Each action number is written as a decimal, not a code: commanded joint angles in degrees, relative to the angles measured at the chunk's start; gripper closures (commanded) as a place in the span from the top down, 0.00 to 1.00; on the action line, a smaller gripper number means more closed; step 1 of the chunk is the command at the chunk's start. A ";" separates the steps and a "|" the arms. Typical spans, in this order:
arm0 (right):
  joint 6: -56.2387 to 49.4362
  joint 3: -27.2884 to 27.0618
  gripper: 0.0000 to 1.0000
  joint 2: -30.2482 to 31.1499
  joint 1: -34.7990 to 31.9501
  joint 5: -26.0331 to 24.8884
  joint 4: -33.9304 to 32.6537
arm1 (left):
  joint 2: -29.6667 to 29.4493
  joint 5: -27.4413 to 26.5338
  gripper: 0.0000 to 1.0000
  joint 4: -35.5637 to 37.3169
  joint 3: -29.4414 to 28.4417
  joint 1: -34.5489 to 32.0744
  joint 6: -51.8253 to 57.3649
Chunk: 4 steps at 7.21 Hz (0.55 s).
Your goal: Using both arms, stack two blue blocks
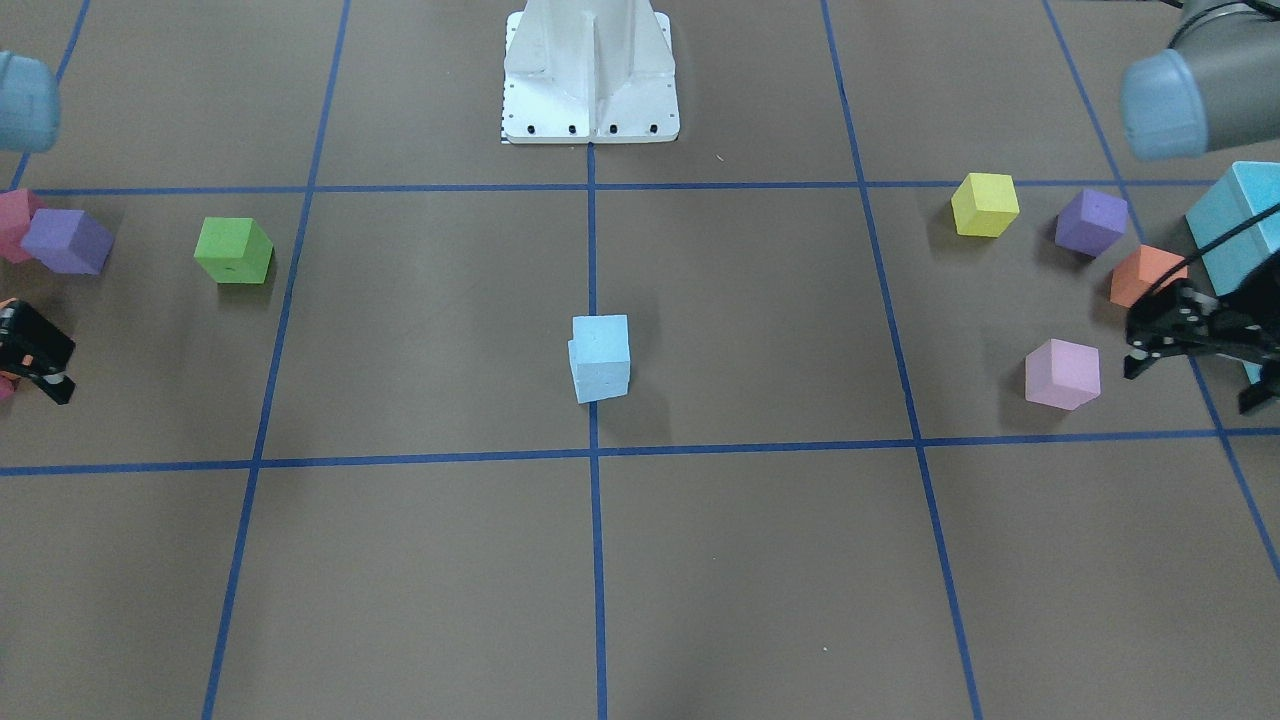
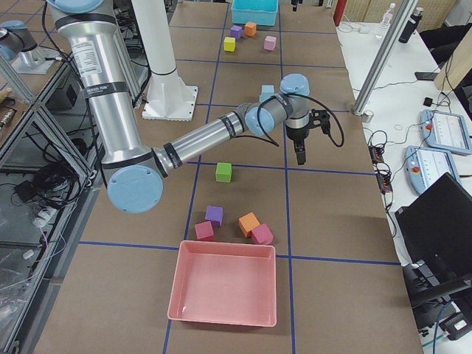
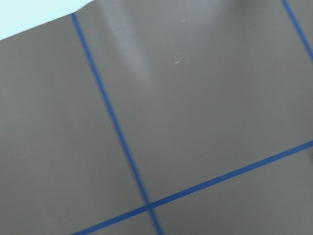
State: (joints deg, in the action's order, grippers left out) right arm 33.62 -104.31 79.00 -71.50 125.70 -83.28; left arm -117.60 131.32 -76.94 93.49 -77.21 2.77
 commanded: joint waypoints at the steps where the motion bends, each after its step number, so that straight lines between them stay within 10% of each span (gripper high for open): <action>1: -2.66 -1.33 1.00 9.30 -8.54 8.11 -0.04 | 5.42 2.36 1.00 2.22 -7.59 -9.67 15.89; 4: -8.83 -5.90 1.00 21.53 -11.56 8.25 0.23 | 15.87 2.71 1.00 0.66 -7.54 -15.07 18.58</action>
State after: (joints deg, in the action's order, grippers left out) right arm 25.97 -109.13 96.47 -82.16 134.08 -83.20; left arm -106.40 133.87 -75.20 85.86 -90.68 20.09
